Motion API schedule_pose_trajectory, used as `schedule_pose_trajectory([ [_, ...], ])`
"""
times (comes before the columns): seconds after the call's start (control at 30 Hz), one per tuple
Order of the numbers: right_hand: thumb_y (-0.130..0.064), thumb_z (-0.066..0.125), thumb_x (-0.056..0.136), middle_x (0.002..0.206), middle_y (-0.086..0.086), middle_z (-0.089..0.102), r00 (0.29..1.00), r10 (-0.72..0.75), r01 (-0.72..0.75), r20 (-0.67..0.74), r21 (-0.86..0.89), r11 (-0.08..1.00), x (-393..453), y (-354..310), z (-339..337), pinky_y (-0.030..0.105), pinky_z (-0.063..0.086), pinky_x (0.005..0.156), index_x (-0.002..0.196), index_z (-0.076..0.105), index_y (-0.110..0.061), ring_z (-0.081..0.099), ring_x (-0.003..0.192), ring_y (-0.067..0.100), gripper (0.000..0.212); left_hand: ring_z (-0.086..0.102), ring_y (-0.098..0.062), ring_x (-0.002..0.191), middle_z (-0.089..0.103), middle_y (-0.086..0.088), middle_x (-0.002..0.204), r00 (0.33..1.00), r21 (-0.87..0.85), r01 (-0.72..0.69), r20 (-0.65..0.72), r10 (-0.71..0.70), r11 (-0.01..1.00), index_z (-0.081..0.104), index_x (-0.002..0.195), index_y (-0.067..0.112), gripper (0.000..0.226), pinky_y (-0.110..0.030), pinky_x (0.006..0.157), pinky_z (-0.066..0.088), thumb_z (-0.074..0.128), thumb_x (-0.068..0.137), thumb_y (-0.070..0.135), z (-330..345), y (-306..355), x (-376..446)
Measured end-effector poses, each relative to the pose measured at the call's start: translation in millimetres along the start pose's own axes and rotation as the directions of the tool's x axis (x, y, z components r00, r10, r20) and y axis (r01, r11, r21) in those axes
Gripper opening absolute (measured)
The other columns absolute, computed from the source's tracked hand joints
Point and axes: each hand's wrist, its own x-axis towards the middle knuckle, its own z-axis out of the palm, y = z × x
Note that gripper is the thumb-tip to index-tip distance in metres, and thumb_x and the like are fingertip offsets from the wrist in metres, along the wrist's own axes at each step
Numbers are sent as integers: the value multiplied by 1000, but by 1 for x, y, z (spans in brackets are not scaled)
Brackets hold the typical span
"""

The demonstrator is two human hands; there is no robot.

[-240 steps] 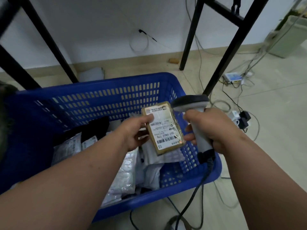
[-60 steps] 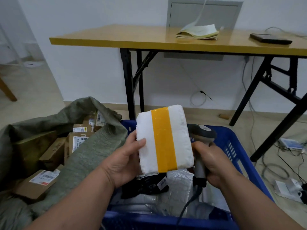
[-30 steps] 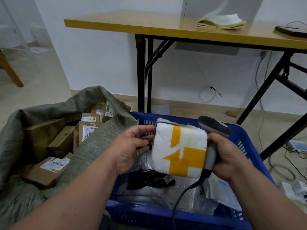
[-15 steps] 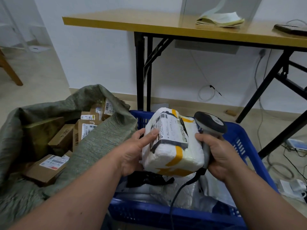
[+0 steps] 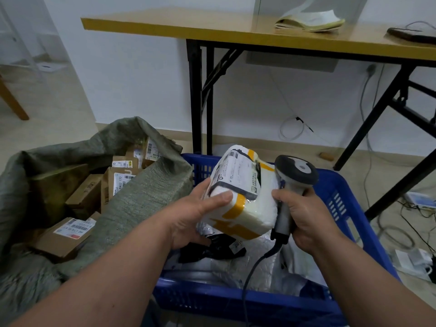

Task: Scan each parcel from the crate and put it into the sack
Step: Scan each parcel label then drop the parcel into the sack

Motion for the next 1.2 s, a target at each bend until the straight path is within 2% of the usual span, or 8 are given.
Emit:
schedule_pose_trajectory([
  [0.1,3,66,83,95,16,70,998,-10,14,61,-72,997,-4,1,2,53,59,75,107,59,-15,68,82,31,31,59,-29,107,61,-3,124,994,-85,-78,-78,72,993,48,135,46,81,-49,84,53,78,59,46,-2,2,4],
  [0.2,2,64,84,75,8,73,993,-9,24,122,-125,992,-8,-1,2,42,57,62,106,58,-11,70,65,23,26,64,-23,101,65,2,119,978,-106,-170,-140,155,980,49,132,43,79,-39,78,57,79,59,38,-10,4,7],
  [0.3,0,65,84,78,12,69,991,-58,86,122,-235,968,-10,-8,-3,38,52,58,103,59,-10,69,57,19,22,65,-21,102,64,2,123,955,-120,-244,-203,217,962,48,136,38,89,-35,79,56,86,56,26,-21,5,12],
  [0.4,-4,68,83,67,13,65,976,-127,185,178,-364,913,-15,-18,-10,38,53,56,97,63,-4,64,54,20,15,63,-25,110,62,-2,128,932,-101,-299,-244,268,949,54,132,36,94,-40,95,53,89,46,18,-30,4,16],
  [0.53,-10,72,82,57,13,63,947,-177,283,269,-432,856,-29,-26,-13,28,51,51,82,65,-1,61,51,19,11,53,-28,119,43,-4,138,853,254,-302,-359,380,919,49,132,38,105,-47,103,47,86,34,41,-32,4,15],
  [0.8,-7,69,82,52,6,64,912,-128,351,390,-580,735,-48,-37,-9,17,49,48,77,62,-12,64,49,12,10,27,-24,133,31,0,141,641,788,-188,-354,681,587,34,145,23,110,-36,109,28,89,52,41,-29,-2,19],
  [1.03,-8,68,79,52,11,64,915,-64,329,398,-648,687,-47,-41,-7,17,48,47,68,61,-12,61,47,11,14,8,-14,141,12,6,155,653,877,-139,-268,708,459,22,150,24,117,-41,114,22,89,56,41,-29,-6,19],
  [1.2,-8,66,78,54,12,64,913,-36,325,407,-669,668,-44,-41,-8,17,45,45,71,62,-2,60,46,12,10,4,-10,143,6,15,153,661,906,-156,-200,723,393,20,150,26,114,-32,111,18,86,59,42,-25,-7,18],
])
